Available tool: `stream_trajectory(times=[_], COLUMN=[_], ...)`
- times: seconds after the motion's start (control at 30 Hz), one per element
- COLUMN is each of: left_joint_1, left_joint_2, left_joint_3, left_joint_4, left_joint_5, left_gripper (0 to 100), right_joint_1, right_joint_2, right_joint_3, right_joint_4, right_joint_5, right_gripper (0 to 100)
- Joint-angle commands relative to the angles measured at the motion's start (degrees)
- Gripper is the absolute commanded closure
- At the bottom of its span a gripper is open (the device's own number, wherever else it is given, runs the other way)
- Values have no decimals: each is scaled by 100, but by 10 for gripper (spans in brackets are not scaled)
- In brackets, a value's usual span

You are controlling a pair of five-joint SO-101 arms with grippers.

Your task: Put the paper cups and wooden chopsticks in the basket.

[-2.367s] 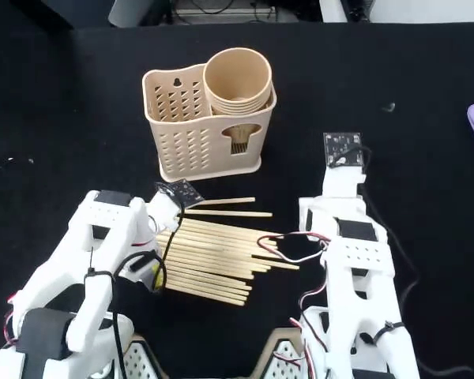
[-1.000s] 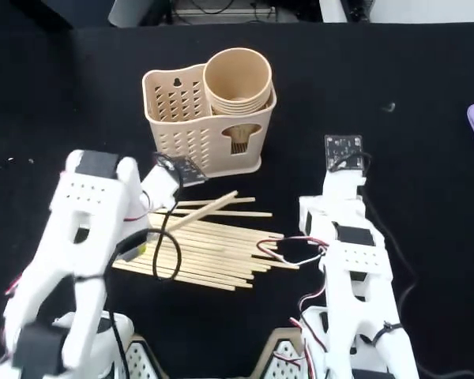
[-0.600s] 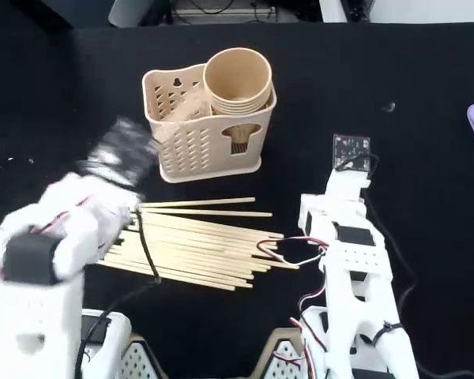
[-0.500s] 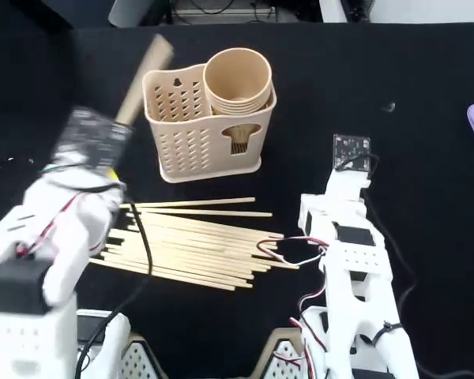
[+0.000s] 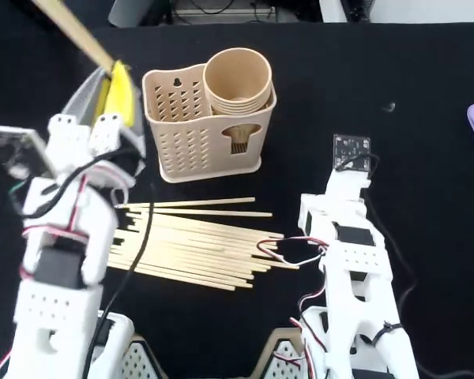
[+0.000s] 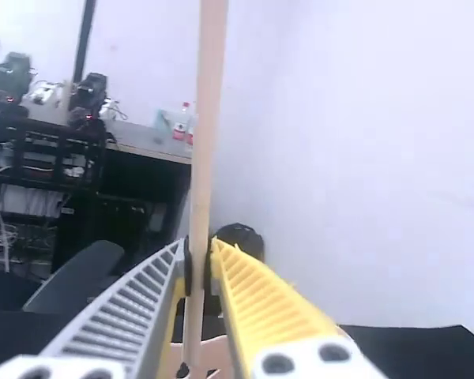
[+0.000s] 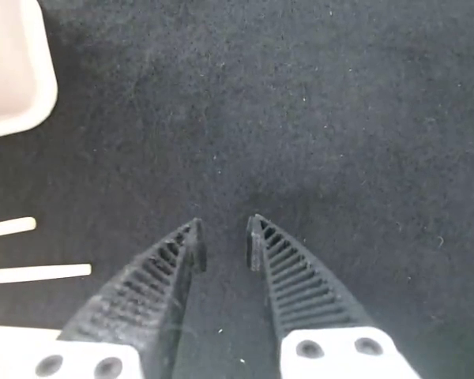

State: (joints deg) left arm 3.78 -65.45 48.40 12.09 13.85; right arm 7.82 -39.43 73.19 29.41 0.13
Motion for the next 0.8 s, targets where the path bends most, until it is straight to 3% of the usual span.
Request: stream_trajectory(times=[0.0,0.2,0.33,0.57,0.77], left_joint_1=[242,277,286,567,532], left_joint_2=[941,2163,2549,2831,2848], left_joint_3=[-277,-1165,-1130,-1086,-1103], left_joint_4=[-642,-624,-580,325,360], left_joint_5=[-18,-9,-9,-35,-9], left_gripper=[970,970,970,965,873], right_joint_1=[70,70,70,53,53], right_joint_2=[-101,-101,-101,-84,-84], right_joint_3=[-22,-22,-31,-40,-31], right_joint_4=[-132,-132,-132,-132,-132], right_joint_5=[-35,-35,-35,-26,-26], right_gripper=[897,897,897,897,897])
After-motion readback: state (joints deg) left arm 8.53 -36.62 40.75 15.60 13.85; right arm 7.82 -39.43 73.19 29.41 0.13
